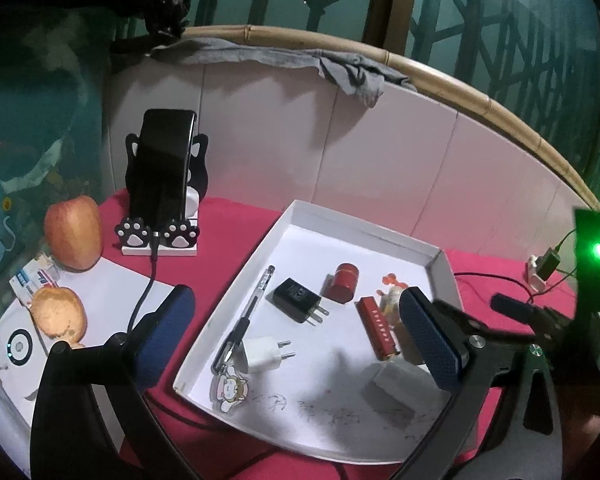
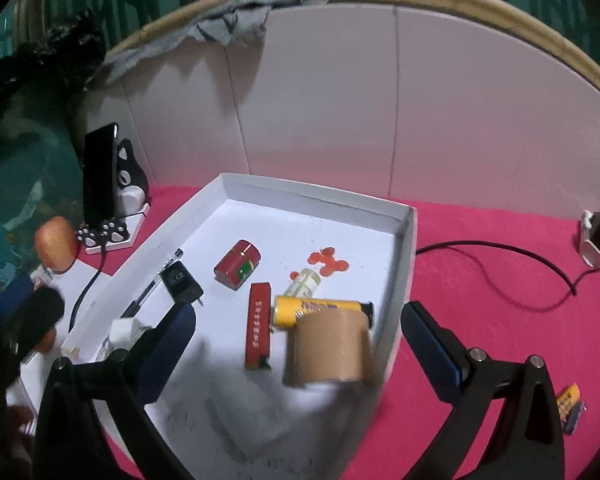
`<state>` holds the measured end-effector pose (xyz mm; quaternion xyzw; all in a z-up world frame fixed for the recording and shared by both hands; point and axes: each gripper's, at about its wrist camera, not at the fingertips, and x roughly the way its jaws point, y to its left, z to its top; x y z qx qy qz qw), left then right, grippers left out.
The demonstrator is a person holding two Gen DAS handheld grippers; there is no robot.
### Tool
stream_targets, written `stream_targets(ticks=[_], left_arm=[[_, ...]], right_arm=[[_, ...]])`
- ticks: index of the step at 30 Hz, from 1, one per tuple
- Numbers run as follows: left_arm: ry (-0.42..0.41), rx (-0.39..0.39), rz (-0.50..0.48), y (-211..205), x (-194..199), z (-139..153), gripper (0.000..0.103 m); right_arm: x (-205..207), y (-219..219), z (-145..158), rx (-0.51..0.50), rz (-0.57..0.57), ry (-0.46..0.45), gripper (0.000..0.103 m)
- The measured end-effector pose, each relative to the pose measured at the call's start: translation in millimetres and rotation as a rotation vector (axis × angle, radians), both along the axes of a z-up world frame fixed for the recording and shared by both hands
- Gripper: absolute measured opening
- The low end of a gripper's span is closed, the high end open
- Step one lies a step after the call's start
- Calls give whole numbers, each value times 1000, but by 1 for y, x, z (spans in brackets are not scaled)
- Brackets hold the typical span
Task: Organize rigid objects
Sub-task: 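Move the right gripper to the blue binder clip and close on it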
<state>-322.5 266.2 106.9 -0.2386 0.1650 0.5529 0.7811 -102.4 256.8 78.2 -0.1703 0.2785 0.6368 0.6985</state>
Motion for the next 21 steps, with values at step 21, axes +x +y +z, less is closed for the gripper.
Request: stream_targets(ticks=[21], left_arm=[[62, 34, -275, -57, 93, 12, 103]], right_arm=[[118, -115, -12, 59, -209, 56, 103]])
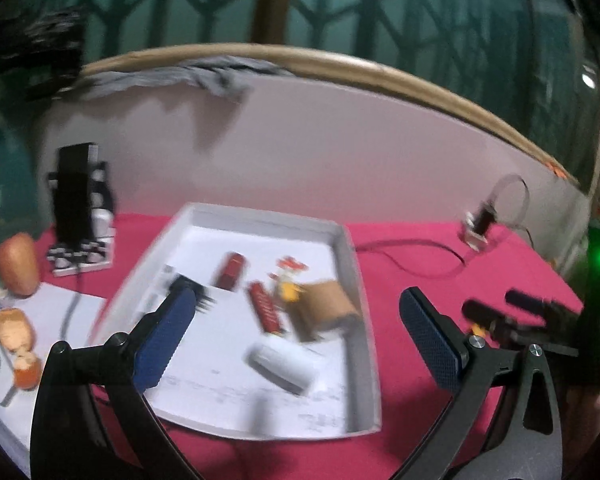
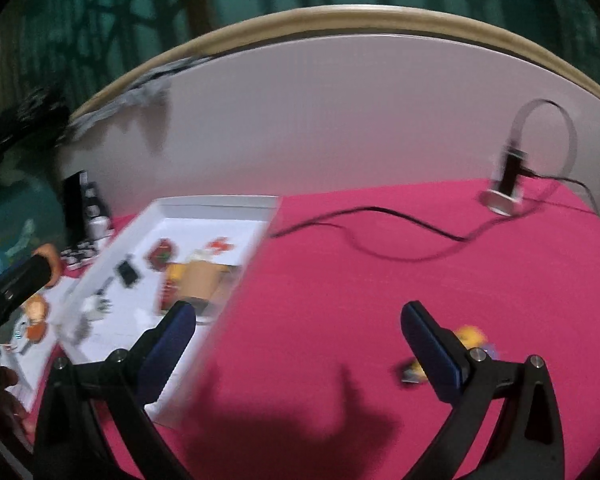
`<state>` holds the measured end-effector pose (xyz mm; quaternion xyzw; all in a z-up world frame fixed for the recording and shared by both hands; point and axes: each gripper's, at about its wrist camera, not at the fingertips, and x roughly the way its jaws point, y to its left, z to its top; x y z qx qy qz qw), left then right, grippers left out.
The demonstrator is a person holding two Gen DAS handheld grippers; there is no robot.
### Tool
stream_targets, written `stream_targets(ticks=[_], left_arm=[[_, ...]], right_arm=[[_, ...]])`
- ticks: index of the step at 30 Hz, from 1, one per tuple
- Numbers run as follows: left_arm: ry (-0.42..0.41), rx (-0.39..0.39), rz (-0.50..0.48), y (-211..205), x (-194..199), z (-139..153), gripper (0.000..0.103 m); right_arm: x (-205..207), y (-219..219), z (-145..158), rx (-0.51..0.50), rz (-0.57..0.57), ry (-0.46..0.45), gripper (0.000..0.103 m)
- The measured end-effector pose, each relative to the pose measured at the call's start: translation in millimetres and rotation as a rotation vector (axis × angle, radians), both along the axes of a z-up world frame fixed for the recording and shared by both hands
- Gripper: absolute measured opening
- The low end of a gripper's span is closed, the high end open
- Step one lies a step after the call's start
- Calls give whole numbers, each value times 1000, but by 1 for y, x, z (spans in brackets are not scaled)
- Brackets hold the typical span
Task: Organize rigid objects
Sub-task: 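Move the right gripper to the blue binder clip and close on it, then grasp the second yellow lighter with the left gripper while the right holds the clip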
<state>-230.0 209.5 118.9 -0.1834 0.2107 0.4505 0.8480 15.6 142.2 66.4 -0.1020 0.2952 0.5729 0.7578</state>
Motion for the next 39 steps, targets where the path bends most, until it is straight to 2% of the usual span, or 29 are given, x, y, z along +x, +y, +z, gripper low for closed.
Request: stream_targets(ticks=[4, 8, 12, 14, 16, 17, 19, 23, 26, 29, 32, 35, 38, 39], left_arm=[[51, -36, -135, -12, 41, -16, 103], [100, -98, -333, -21, 94, -34, 103], [170, -119, -435, -24, 141, -50, 103], [203, -141, -446, -21, 157, -59, 103], [219, -153, -451, -20, 166, -65, 103], [223, -157, -459, -21, 169, -67, 103], [233, -158, -471, -21, 173, -71, 103], [256, -164, -500, -19, 183, -77, 103], [261, -170, -529, -20, 190, -82, 103], [278, -166, -570, -25, 201, -86, 103], [320, -130, -610, -33, 215, -89, 103], [342, -123, -657, -38, 232, -91, 94], [360, -125, -678, -37, 253, -93, 86], [366, -131, -680, -36, 260, -95, 77]], right_arm=[[52, -25, -21, -69, -77, -12, 103], [76, -36, -42, -153, 28, -70, 103], [79, -37, -56, -195, 108, -174, 102], [82, -31, -60, -198, 152, -168, 100], [87, -25, -65, -209, 175, -155, 89], [90, -20, -68, -219, 192, -142, 86], [97, -14, -71, -236, 223, -97, 72], [98, -12, -71, -224, 286, -73, 60], [90, -15, -72, -240, 328, -111, 36], [93, -27, -72, -239, 326, -90, 35], [105, -53, -73, -221, 263, -42, 35], [123, -84, -75, -188, 183, 53, 35], [130, -98, -76, -171, 141, 97, 35], [131, -96, -76, -166, 139, 107, 35]])
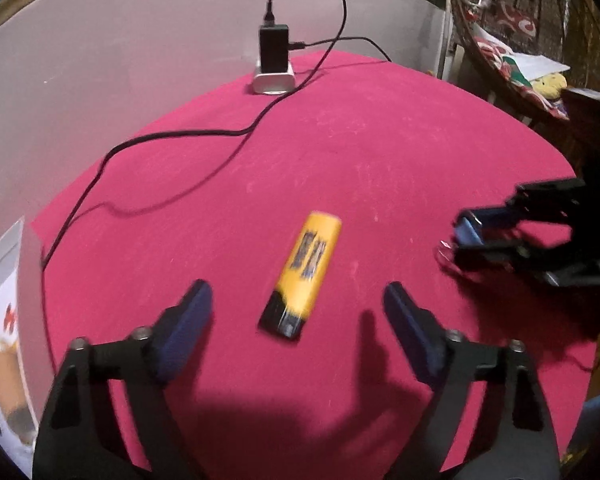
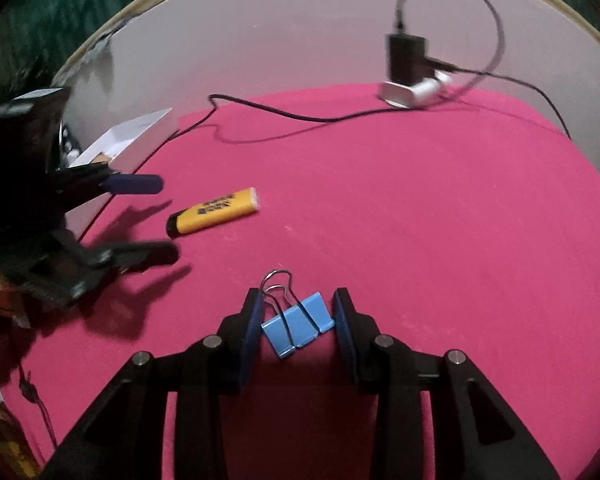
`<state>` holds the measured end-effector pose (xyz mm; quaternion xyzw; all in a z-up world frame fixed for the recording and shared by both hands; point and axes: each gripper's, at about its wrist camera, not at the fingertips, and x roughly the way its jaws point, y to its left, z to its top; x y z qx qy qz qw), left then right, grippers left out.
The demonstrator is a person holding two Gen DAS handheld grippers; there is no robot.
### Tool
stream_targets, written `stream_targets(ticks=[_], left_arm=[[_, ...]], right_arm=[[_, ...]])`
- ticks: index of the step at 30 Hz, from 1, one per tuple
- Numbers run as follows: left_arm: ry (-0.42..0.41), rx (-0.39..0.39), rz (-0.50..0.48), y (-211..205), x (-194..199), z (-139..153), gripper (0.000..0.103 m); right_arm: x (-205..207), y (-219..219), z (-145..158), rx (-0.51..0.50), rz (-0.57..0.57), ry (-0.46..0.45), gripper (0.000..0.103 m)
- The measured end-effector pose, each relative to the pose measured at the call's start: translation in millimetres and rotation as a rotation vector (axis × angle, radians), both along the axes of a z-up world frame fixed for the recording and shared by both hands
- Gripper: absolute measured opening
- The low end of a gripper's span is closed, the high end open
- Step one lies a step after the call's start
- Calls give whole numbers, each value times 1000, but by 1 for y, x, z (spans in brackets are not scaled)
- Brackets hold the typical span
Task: Organize rigid objects
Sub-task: 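Grasp the second yellow lighter with the left gripper while the right holds the clip, then carry the yellow lighter and blue binder clip with both grippers over the tray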
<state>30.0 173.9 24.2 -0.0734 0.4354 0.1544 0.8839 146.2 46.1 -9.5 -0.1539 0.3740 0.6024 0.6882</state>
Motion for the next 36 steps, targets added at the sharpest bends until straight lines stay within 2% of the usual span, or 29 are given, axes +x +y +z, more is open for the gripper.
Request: stream_targets(ticks=[1, 4, 7, 8, 10, 11, 18, 22, 27, 36], left_arm=[[11, -7, -1, 2, 7, -2, 72], [52, -8, -3, 1, 17, -10, 72], [35, -18, 2, 1, 19, -11, 64], [28, -17, 5, 0, 18, -11, 59], [21, 1, 18, -2, 16, -10, 26], [19, -5, 22, -3, 15, -10, 24], [-27, -7, 93, -13, -3, -6, 24], [-60, 28, 165, -22, -24, 7, 24], [-143, 33, 227, -33, -53, 35, 24], [-265, 153, 320, -45, -106, 84, 24]], right_arm=[[1, 1, 0, -1, -1, 3, 35], [-4, 5, 0, -11, 2, -18, 35], [-2, 5, 1, -11, 4, -13, 35], [0, 4, 1, -9, 2, -7, 35], [0, 2, 1, -7, 0, -2, 35], [0, 2, 1, -8, -2, -2, 35], [-2, 0, 1, -10, -28, -14, 35], [-10, -10, 7, 7, -68, -48, 35], [-25, -27, 27, 94, -98, -63, 35], [-53, -45, 86, 290, -124, -62, 35]])
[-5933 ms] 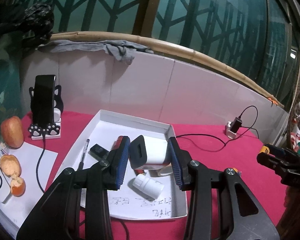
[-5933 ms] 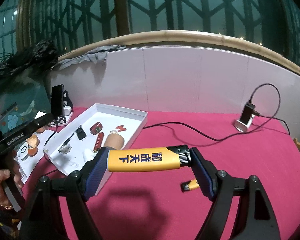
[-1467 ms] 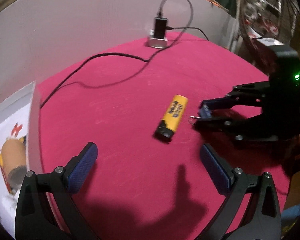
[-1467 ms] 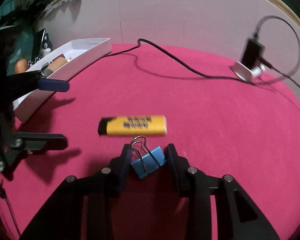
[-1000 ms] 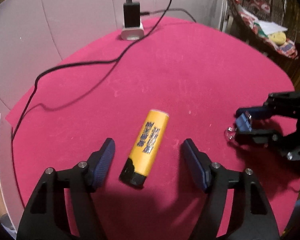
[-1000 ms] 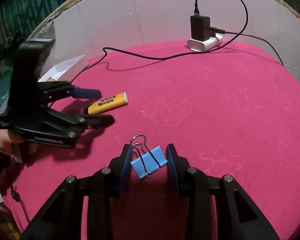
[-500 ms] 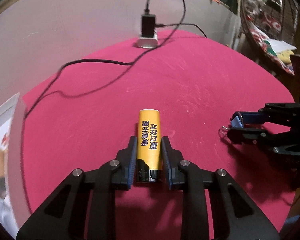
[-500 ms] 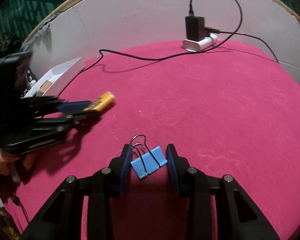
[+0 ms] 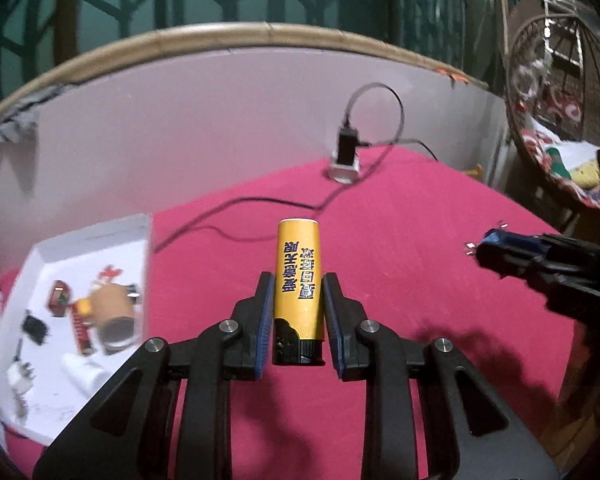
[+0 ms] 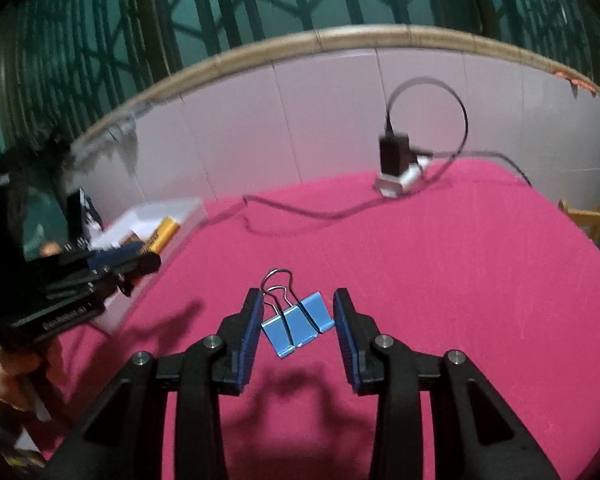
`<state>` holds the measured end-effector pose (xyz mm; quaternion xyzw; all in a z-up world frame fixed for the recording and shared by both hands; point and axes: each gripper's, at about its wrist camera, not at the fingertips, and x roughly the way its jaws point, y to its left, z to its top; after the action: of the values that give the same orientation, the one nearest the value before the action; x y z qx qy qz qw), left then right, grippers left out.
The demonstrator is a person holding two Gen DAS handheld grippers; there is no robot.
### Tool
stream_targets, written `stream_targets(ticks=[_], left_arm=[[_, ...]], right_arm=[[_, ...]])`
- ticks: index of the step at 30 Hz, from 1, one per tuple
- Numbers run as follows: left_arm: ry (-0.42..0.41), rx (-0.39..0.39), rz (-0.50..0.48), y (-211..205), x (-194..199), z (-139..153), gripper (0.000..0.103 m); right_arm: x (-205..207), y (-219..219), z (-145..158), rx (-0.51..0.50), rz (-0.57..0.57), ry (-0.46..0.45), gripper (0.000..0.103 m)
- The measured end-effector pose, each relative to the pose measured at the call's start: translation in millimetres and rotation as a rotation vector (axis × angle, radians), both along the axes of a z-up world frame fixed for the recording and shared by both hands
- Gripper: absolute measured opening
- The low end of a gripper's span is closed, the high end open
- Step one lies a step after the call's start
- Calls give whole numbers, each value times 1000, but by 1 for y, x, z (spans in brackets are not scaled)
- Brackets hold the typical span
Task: Organize rigid objects
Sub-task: 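Carry the yellow lighter and blue binder clip with both grippers over the tray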
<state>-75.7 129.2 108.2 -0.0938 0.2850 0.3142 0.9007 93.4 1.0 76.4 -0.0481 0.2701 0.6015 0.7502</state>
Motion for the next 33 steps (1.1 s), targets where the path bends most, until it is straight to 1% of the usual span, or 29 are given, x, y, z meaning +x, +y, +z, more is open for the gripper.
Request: stream_targets(ticks=[2, 6, 15, 23, 33], left_arm=[[-10, 20, 26, -1, -12, 6, 24], [-27, 53, 78, -2, -43, 18, 24], [-106, 74, 186, 2, -104, 42, 24], [-159, 75, 274, 17, -139, 51, 24], [-181, 65, 330, 30, -165, 50, 24]], right_arm=[[-9, -4, 11, 33, 7, -8, 35], [-25, -7, 26, 62, 24, -43, 35], [-51, -2, 45, 100, 64, -79, 35], [-67, 8, 59, 109, 93, -119, 35], [-89, 31, 69, 100, 140, -153, 36]])
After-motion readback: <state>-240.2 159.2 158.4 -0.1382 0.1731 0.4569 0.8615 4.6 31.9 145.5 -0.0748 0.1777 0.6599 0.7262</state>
